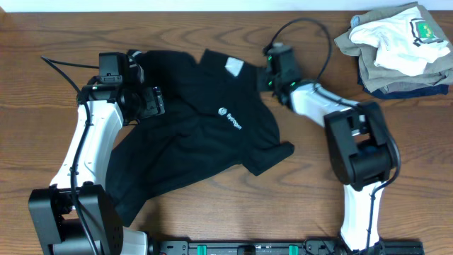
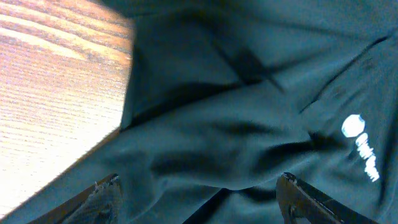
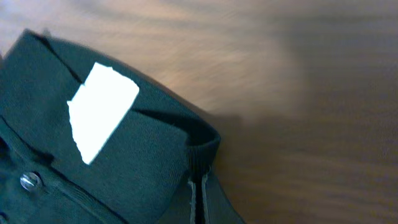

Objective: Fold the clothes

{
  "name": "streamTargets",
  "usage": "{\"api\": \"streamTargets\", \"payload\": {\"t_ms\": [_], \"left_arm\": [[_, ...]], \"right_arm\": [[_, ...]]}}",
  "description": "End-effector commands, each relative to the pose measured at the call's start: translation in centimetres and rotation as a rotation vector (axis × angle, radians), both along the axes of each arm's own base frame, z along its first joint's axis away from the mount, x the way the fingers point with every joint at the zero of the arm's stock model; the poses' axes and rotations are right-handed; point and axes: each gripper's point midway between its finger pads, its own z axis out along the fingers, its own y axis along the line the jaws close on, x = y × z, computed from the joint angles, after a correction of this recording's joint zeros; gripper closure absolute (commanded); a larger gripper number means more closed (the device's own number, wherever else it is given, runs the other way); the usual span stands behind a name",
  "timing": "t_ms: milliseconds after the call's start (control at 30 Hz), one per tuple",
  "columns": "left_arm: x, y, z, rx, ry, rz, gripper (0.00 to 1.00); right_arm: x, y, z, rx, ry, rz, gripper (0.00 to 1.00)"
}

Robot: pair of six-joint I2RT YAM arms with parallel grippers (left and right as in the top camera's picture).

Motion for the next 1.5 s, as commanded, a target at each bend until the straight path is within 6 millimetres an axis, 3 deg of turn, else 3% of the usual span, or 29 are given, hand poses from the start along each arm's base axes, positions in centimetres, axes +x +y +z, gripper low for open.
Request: {"api": "streamTargets", "payload": {"t_ms": [0, 233, 433, 467, 600, 733, 933, 1000, 1167, 1267, 1467], "left_arm": [[-0.3, 0.3, -0.5, 0.014, 0.02, -0.001, 0.2], [-0.4, 0.3, -0.7, 0.014, 0.026, -0.001, 0.2], [-0.7, 0.3, -1.6, 0.011, 0.058, -0.003, 0.2], [-0.8, 0.3, -1.8, 0.011, 0.068, -0.003, 0.2], [-1.6, 0.2, -2.2, 0.008, 0.106, -0.003, 0.2], [-3.4, -0.8, -1.7, -0.045, 0.155, -0.028, 0.21], [-8.6, -2.7, -0.2, -0.067, 0.298, -0.092, 0.27], [-10.1, -3.1, 0.4, -0.061, 0.332, -0.095, 0.27], [-13.2, -1.2, 0.9, 0.09, 0.374, 0.067, 0.27], [-14.7, -1.1, 0.2, 0.079, 0.372, 0.142, 0.28], [-16.2, -1.0, -3.2, 0.071, 0.359, 0.171, 0.28]], "right_arm": [[3.0, -4.5, 3.0, -0.027, -0.047, -0.079, 0.99], [4.9, -11.6, 5.2, -0.065, -0.027, -0.174, 0.99], [4.4, -16.4, 4.8, -0.087, 0.025, -0.229, 0.99], [4.2, -16.6, 4.7, -0.097, 0.035, -0.21, 0.95], [3.4, -16.5, 5.6, -0.141, 0.085, -0.143, 0.5], [2.2, -15.5, 8.5, -0.126, 0.135, -0.091, 0.26], [-0.6, -13.4, 11.7, -0.048, 0.207, 0.014, 0.23], [-1.5, -13.4, 11.5, -0.044, 0.241, 0.017, 0.23], [-2.9, -13.4, 10.6, -0.045, 0.307, 0.019, 0.22], [-3.1, -13.3, 10.4, -0.045, 0.317, 0.02, 0.22], [-3.1, -13.3, 10.4, -0.049, 0.316, 0.026, 0.22]]}}
